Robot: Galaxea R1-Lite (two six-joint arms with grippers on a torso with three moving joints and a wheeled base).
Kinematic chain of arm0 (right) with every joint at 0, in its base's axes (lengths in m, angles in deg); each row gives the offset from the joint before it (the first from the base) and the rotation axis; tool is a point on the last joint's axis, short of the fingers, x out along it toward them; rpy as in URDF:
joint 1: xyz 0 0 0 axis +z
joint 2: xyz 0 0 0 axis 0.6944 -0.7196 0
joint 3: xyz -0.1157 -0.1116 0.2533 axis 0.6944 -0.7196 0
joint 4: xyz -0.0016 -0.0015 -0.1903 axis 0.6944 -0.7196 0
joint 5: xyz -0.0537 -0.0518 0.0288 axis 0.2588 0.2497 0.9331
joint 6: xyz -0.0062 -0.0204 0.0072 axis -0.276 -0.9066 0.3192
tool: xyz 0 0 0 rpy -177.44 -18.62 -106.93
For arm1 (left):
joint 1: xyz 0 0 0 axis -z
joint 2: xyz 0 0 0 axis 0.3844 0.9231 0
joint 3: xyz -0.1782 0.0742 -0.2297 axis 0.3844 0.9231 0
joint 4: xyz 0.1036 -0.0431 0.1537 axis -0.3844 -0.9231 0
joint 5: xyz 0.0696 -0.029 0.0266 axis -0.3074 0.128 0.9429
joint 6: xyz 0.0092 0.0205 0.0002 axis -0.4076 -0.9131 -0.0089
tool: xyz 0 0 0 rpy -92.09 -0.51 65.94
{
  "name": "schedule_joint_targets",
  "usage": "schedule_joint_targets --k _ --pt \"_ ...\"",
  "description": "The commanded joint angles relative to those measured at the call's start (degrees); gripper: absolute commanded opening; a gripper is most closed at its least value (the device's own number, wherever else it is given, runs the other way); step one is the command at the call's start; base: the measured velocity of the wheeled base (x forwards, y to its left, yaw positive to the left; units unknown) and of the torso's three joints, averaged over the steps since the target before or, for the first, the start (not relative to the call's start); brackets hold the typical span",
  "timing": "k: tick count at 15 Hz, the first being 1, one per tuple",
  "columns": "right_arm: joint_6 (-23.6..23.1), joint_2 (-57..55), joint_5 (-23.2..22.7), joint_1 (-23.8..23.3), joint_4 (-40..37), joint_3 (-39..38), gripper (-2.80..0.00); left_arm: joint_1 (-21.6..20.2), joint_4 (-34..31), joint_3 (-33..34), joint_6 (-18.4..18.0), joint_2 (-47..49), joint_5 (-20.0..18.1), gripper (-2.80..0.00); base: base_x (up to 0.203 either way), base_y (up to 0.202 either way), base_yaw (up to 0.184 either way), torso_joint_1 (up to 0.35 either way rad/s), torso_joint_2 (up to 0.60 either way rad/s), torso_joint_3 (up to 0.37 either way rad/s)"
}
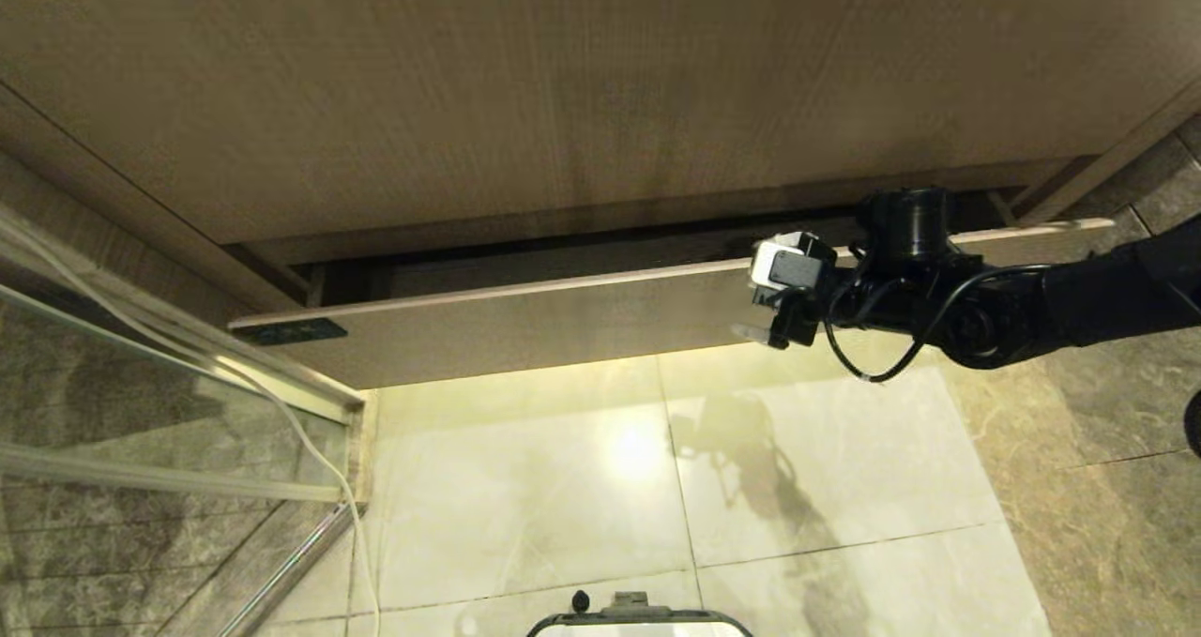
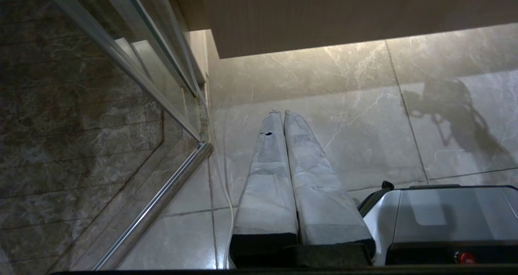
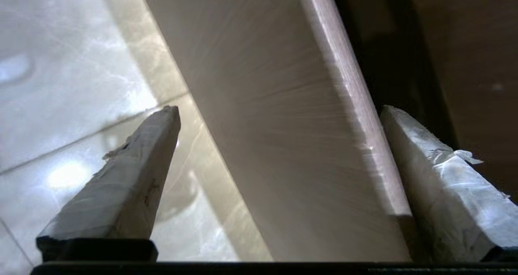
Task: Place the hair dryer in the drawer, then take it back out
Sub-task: Pull open the drawer
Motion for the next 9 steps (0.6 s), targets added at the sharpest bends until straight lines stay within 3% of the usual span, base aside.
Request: schedule_joint_targets --k 1,6,9 --pt "0.9 1.3 -0.3 -0.1 -1.1 -1.9 0.00 0.0 0.1 0.0 0.0 0.1 0.0 -2.80 0.000 0.000 0.000 0.000 0.00 0.000" --pt "3.0 7.8 -0.3 -1.2 -10.8 -5.7 0.00 0.0 0.1 0.0 0.0 0.1 0.0 -2.80 0.000 0.000 0.000 0.000 0.00 0.000" --pt "5.3 15.3 -0.6 -2.4 -20.0 -12.2 0.00 0.0 0.1 0.0 0.0 0.1 0.0 -2.80 0.000 0.000 0.000 0.000 0.00 0.000"
